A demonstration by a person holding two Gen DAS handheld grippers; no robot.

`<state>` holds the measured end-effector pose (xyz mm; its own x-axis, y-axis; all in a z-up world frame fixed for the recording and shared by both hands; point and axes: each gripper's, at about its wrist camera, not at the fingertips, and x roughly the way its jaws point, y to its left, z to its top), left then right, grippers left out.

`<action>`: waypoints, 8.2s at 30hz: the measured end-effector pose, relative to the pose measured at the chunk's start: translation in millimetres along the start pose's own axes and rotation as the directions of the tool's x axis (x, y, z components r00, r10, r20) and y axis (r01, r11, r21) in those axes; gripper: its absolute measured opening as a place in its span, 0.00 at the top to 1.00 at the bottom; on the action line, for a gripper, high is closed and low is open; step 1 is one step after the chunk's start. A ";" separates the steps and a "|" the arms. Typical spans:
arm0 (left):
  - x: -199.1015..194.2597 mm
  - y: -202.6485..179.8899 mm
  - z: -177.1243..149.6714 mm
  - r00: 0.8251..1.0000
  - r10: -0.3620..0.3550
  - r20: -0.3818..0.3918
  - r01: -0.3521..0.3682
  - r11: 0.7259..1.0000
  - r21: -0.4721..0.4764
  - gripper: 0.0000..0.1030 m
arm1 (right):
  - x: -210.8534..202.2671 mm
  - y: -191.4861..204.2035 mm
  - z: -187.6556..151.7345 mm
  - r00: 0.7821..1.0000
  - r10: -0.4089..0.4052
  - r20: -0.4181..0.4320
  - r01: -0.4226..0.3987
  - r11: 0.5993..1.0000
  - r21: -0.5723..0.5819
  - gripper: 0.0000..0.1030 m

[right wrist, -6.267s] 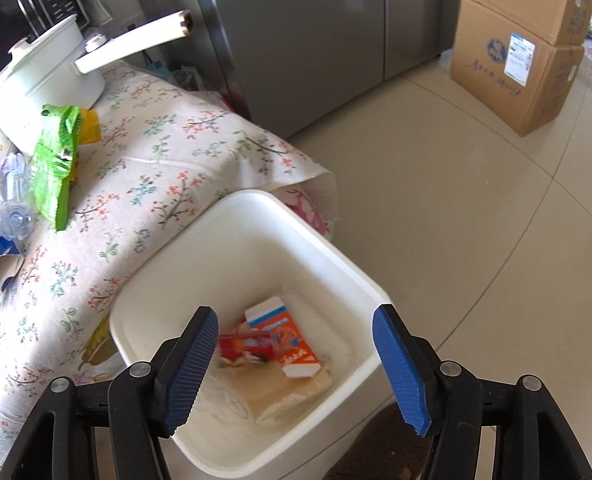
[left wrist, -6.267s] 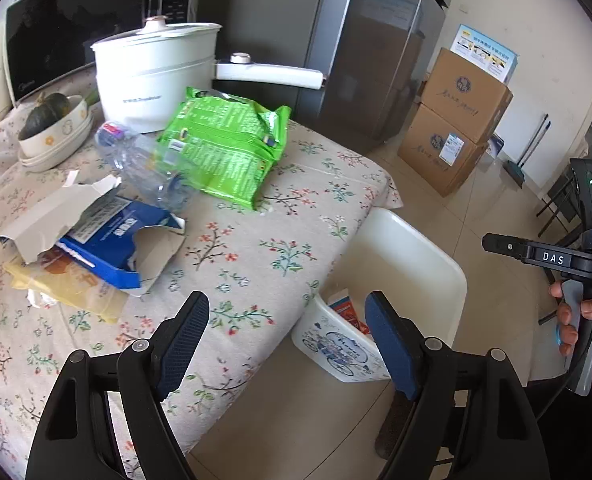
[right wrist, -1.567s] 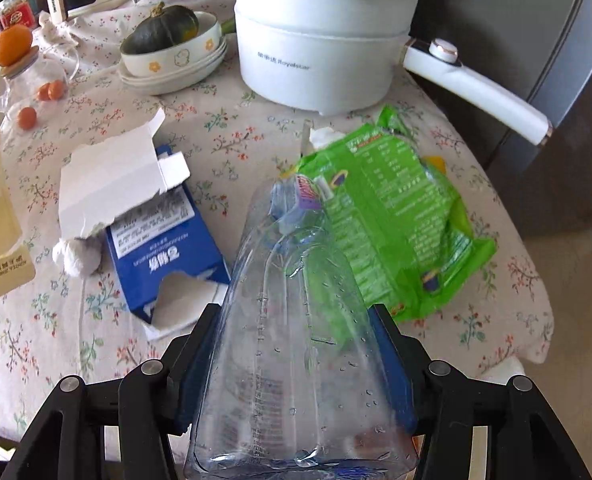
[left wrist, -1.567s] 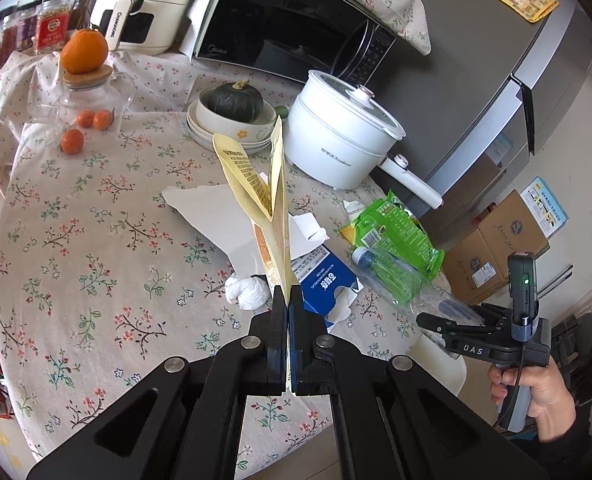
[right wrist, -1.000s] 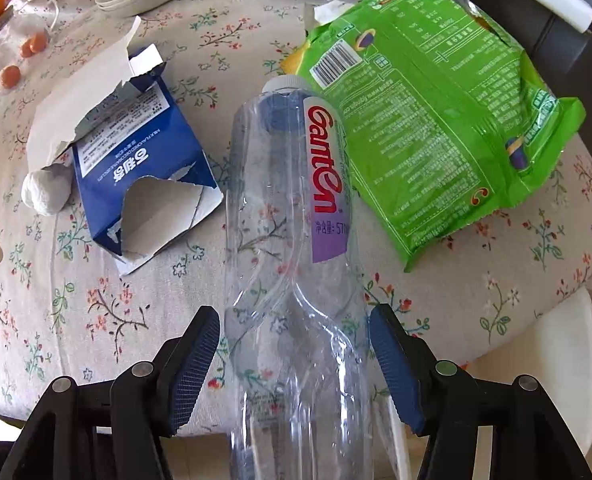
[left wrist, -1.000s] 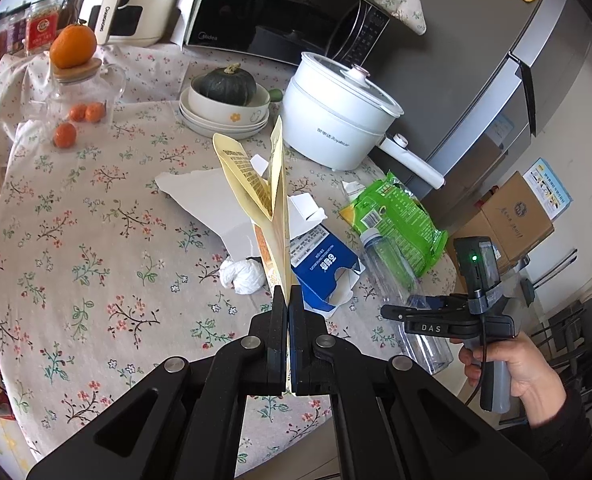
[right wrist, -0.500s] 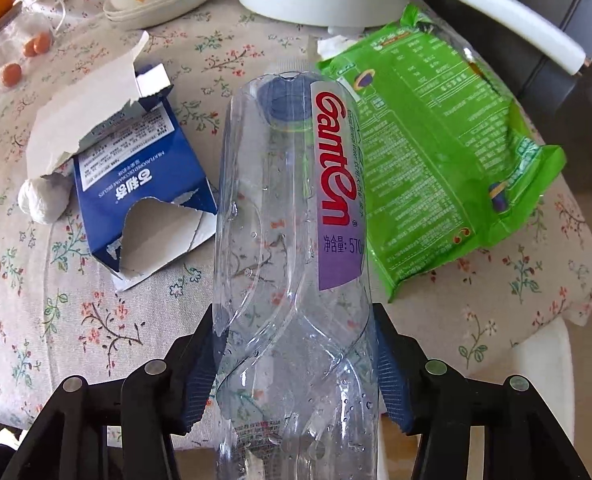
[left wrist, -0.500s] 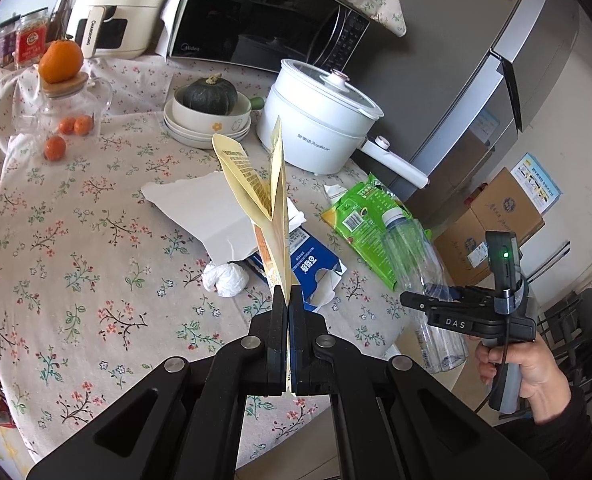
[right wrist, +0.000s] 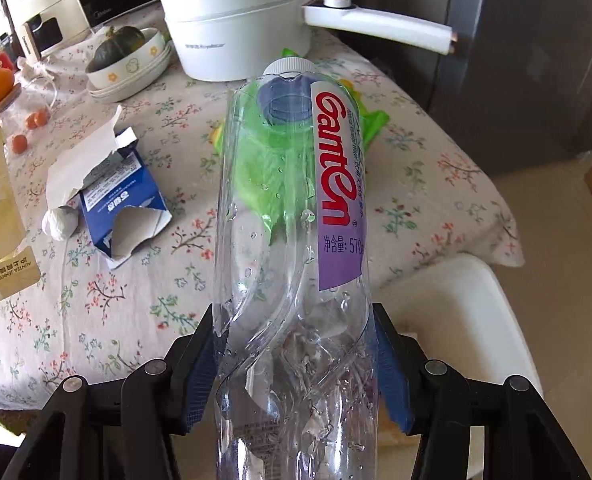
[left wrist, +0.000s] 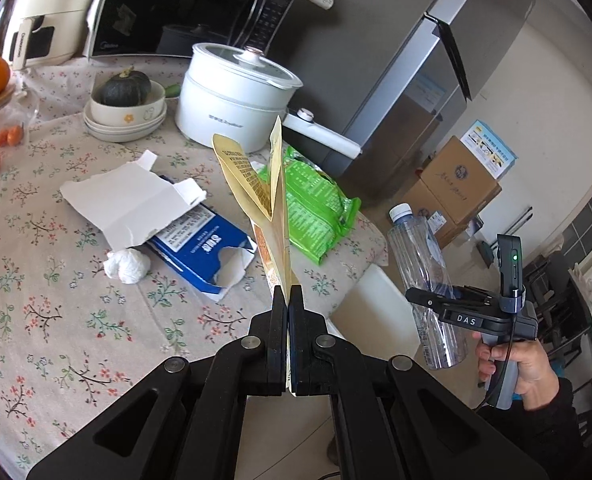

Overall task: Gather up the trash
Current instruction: 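Carry the bottle with the right tool and packet with the left over the white bin, then open the right tool to drop the bottle while the left tool releases the packet into the bin, then grasp the crumpled white tissue with the left tool beside the blue box, then grasp the torn blue carton piece with the right tool while the left holds the tissue, then carry the carton piece and tissue over the white bin and open both tools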

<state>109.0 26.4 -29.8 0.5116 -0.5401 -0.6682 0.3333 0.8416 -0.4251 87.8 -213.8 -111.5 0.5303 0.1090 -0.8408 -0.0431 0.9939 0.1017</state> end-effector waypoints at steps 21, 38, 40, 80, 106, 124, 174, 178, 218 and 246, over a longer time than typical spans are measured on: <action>176.9 -138.2 -40.8 0.963 -0.114 -0.245 0.161 0.971 0.180 1.00 | -10.0 -139.1 -71.0 0.992 -0.098 -0.074 0.112 0.969 0.218 0.41; 184.0 -128.6 -34.6 0.975 0.043 -0.219 0.016 0.965 0.263 0.53 | -2.9 -163.6 -73.5 0.987 -0.123 -0.101 0.144 0.961 0.237 0.40; 170.8 -120.7 -30.7 0.978 0.069 -0.198 -0.014 0.964 0.265 0.48 | -1.6 -161.3 -70.2 0.988 -0.122 -0.099 0.142 0.962 0.234 0.40; 35.4 26.5 -21.8 0.957 0.274 -0.090 -0.265 0.959 0.101 0.33 | 55.9 -109.5 -16.5 0.992 -0.106 -0.064 0.117 0.969 0.217 0.27; 120.3 93.3 37.7 0.878 0.475 -0.067 -0.425 0.836 0.348 0.43 | 33.0 -28.3 18.9 0.998 -0.012 -0.057 0.017 0.996 0.092 0.26; 132.2 119.2 52.6 0.842 0.535 -0.073 -0.508 0.831 0.226 0.71 | 54.4 -14.4 32.8 0.996 -0.009 -0.094 0.013 0.999 0.045 0.26; -110.3 202.3 -4.6 0.915 0.382 0.127 -0.326 0.887 -0.326 0.73 | 113.6 235.8 70.3 0.993 0.115 -0.031 -0.119 0.966 -0.229 0.26; -113.3 208.1 -5.4 0.906 0.408 0.117 -0.351 0.875 -0.335 0.73 | 131.8 270.6 75.8 0.998 0.068 -0.016 -0.070 0.952 -0.299 0.26; -72.8 166.8 -7.1 0.953 0.298 0.053 -0.274 0.924 -0.265 0.72 | 26.4 242.0 120.6 0.974 -0.041 0.224 0.113 0.941 -0.319 1.00; 26.5 29.0 3.7 0.983 0.181 -0.035 -0.182 0.983 -0.009 0.72 | -61.0 8.5 5.8 0.957 -0.141 0.254 0.153 0.988 -0.027 1.00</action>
<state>135.2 36.5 -57.6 0.5359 -0.3781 -0.7549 0.2274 0.9257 -0.3022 60.0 -212.2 -56.3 0.7282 -0.0404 -0.6841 0.0153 0.9990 -0.0426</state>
